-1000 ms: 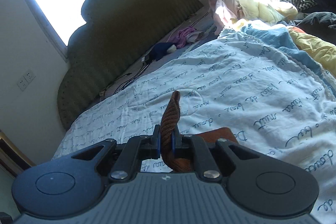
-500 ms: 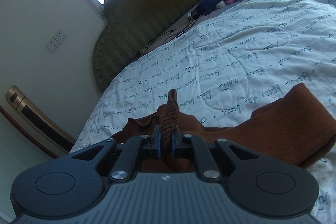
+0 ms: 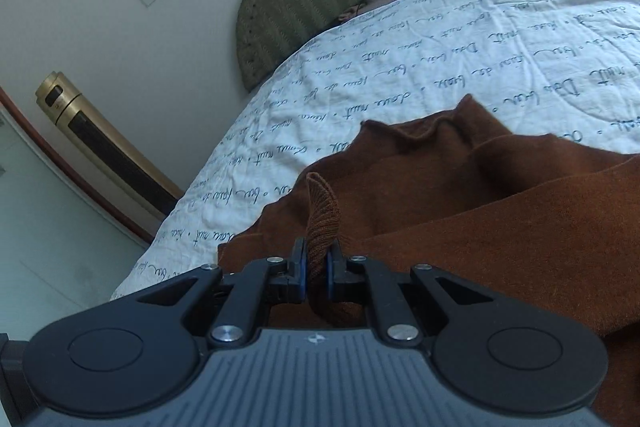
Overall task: Fold small clothes
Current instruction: 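Lift the cuff with the right gripper and lay the sleeve across the body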
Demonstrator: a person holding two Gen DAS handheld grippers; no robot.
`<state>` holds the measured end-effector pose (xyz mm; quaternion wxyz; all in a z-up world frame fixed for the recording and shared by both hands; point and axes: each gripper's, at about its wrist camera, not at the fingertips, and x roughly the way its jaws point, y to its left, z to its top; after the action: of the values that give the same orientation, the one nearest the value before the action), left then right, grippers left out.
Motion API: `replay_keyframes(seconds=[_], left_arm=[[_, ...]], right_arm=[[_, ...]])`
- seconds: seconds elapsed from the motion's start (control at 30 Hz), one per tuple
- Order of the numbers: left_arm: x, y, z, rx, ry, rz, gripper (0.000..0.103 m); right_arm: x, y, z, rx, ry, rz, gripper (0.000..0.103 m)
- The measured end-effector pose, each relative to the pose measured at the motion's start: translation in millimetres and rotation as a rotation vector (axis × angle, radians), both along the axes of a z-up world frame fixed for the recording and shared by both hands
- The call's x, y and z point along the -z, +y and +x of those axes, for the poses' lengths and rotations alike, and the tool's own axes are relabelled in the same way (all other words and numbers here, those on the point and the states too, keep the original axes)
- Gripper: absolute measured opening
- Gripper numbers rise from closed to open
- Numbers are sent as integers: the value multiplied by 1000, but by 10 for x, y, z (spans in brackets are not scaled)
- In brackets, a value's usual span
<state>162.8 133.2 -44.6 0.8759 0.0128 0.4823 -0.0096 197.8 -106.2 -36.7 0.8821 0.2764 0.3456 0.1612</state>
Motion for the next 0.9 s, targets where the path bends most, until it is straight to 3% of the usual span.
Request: replay_keyframes(seconds=[0.23,0.3,0.43,0.5,0.57,0.9], left_arm=[[-233,253,-15,-47,-21,-58,103],[-330,282,5,-57,-28,-93,103],[-465,298,68,-45,-48,-181,103],[-480,326,96,-76,-44,-178,103],[-501,387,96,-114,-39,-165,103],[-846,619,144,-150,-100,-171,103]], right_arm=[[201,518,-28,-59,4,-114,8],[262,581,-54,-85,14,-82,8],[312,702,-47,-68,-9,-155,8],[367,645,1,-29,14,-140,8],[404,717,49,-68,34,-135,8],[239,1232,-44,-226,-53,-45,8]])
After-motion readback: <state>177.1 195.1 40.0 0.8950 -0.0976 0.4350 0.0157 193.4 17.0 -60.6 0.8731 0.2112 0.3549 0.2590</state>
